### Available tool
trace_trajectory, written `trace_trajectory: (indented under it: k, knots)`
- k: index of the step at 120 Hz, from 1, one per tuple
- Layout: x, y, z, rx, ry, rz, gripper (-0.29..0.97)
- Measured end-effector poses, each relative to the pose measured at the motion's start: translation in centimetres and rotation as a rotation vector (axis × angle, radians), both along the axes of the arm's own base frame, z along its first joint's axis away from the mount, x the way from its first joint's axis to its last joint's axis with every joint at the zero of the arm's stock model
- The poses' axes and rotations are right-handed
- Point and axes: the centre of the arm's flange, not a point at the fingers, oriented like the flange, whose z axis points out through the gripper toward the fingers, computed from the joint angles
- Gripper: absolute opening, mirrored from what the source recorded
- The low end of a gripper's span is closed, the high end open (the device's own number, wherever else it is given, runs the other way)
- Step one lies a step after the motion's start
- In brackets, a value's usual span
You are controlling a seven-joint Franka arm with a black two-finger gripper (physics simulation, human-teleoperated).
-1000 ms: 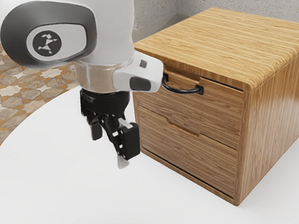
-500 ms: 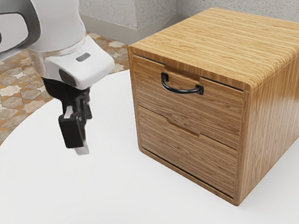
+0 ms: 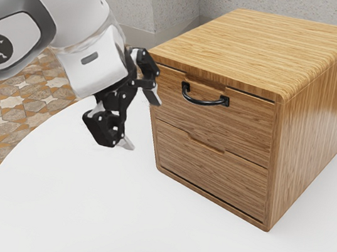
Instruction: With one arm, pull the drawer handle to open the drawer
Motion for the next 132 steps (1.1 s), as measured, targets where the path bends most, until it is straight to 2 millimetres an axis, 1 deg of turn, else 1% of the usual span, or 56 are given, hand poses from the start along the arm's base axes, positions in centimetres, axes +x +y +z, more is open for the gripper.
trace_trajectory:
  k: [17, 26, 37, 59, 79, 95, 104, 132]
  knots:
    - [2.0, -0.5, -0.6, 0.034, -0.016, -0.079, 0.68]
    - [2.9, -0.8, -0.1, 0.046, -0.038, -0.113, 0.68]
    - [3.7, -1.0, 0.0, 0.06, -0.051, -0.148, 0.68]
    - [5.3, -0.2, -1.6, 0.081, -0.033, -0.187, 0.68]
    - [5.7, -0.2, -2.0, 0.099, -0.036, -0.224, 0.68]
    - [5.6, 1.1, -3.0, 0.113, -0.041, -0.22, 0.68]
    - [5.5, 1.5, -2.9, 0.115, -0.056, -0.216, 0.68]
    - [6.0, 1.4, -2.6, 0.11, -0.122, -0.208, 0.68]
